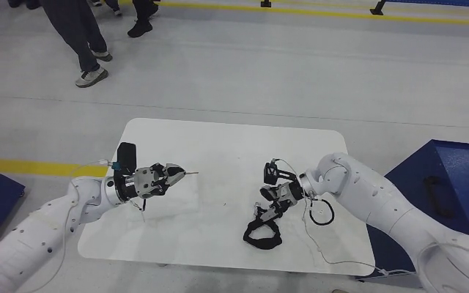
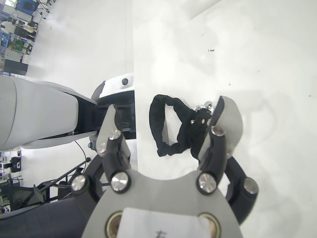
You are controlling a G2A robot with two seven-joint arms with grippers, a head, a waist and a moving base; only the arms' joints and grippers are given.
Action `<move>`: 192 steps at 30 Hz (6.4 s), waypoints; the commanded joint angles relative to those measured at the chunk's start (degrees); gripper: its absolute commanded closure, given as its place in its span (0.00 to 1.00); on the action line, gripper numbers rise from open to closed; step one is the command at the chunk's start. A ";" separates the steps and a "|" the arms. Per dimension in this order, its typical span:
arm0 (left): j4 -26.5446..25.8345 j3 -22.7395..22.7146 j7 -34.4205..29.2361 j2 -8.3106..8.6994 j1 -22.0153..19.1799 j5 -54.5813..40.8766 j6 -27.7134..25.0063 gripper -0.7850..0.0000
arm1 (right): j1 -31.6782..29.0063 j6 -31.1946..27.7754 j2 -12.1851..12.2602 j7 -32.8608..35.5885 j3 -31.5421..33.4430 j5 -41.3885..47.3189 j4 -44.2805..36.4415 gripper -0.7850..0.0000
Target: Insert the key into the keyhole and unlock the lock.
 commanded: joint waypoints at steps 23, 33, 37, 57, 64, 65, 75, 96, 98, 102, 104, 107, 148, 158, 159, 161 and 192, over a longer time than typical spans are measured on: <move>0.00 0.00 0.00 0.00 0.00 0.00 0.00 1.00 | -3.75 49.89 -1.89 14.39 2.43 -9.15 -14.74 0.06; 0.00 0.00 0.00 0.00 0.00 0.00 0.00 1.00 | -4.04 50.51 -6.62 15.43 1.83 -11.87 -9.60 0.24; 0.00 0.00 0.00 0.00 0.00 0.00 0.00 1.00 | -4.07 50.42 -8.77 16.14 1.37 -12.96 -6.49 0.42; 0.00 0.00 0.00 0.00 0.00 0.00 0.00 1.00 | -4.14 39.53 -13.81 11.46 5.61 -12.81 5.59 1.00; 0.00 0.00 0.00 0.00 0.00 0.00 0.00 1.00 | -6.89 15.16 -9.13 -1.24 14.38 -6.65 9.75 1.00; 0.00 0.00 0.00 0.00 0.00 0.00 0.00 1.00 | -7.85 10.17 -8.28 -2.67 15.72 -5.17 10.39 1.00; 0.00 0.00 0.00 0.00 0.00 0.00 0.00 1.00 | -16.93 -0.25 0.83 -9.36 27.94 -6.63 -4.96 1.00; 0.00 0.00 0.00 0.00 0.00 0.00 0.00 1.00 | -30.84 -0.11 9.91 -29.79 37.88 -17.84 -23.87 1.00; 0.00 0.00 0.00 0.00 0.00 0.00 0.00 1.00 | -31.78 -0.25 9.65 -33.07 38.34 -18.37 -25.83 1.00; 0.00 0.00 0.00 0.00 0.00 0.00 0.00 1.00 | -34.27 -0.25 10.04 -45.71 42.67 -27.08 -27.77 1.00; 0.00 0.00 0.00 0.00 0.00 0.00 0.00 1.00 | -35.84 -0.25 10.61 -53.23 45.49 -33.96 -28.39 1.00; 0.00 0.00 0.00 0.00 0.00 0.00 0.00 1.00 | -38.55 -0.25 11.62 -65.51 49.11 -44.97 -28.52 1.00; -28.70 -8.58 -9.73 3.26 0.06 36.04 10.57 1.00 | -36.76 -0.25 14.66 -91.01 44.76 -83.86 -29.53 1.00; -33.95 -9.61 -11.91 3.21 -1.66 43.38 9.15 1.00 | -37.12 -0.25 14.55 -89.62 43.92 -83.24 -30.37 1.00; -35.10 -9.70 -11.66 3.17 -2.54 45.40 7.33 1.00 | -37.17 -0.25 14.55 -89.90 43.29 -82.87 -30.30 1.00; -37.38 -9.51 -10.53 2.88 -4.27 48.97 4.73 1.00 | -36.69 -0.25 14.61 -91.01 41.21 -82.04 -29.98 1.00; -39.98 -1.29 -2.73 -3.11 -17.52 69.21 -1.32 1.00 | -26.02 -0.25 17.16 -84.33 23.81 -67.15 -30.45 1.00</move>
